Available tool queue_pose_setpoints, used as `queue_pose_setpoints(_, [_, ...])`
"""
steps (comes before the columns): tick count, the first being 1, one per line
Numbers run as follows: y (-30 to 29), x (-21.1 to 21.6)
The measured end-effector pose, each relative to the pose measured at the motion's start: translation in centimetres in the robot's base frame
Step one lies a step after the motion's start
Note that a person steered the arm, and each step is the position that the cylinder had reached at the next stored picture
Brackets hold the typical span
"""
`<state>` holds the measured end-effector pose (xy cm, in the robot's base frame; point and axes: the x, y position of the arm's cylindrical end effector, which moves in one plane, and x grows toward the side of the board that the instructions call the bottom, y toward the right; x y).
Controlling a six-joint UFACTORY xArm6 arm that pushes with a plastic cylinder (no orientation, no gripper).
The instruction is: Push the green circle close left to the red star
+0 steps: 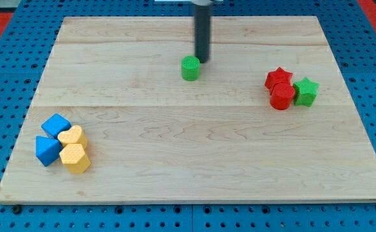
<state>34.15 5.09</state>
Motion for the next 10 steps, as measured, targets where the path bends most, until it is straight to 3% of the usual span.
queue_pose_setpoints(1, [-7.7, -2.0])
queue_pose_setpoints(2, [-10.6, -7.6])
queue_pose_setpoints(3, [-17.1, -9.5])
queue_pose_setpoints(4, [-20.6, -6.0])
queue_pose_setpoints(5, [-13.6, -1.0])
queue_pose_setpoints(6, [-3.6, 1.4])
queue_pose_setpoints(7, [-2.1, 2.6])
queue_pose_setpoints(8, [-7.4, 4.3])
queue_pose_setpoints(9, [-4.3, 6.4])
queue_pose_setpoints(10, [2.4, 7.1])
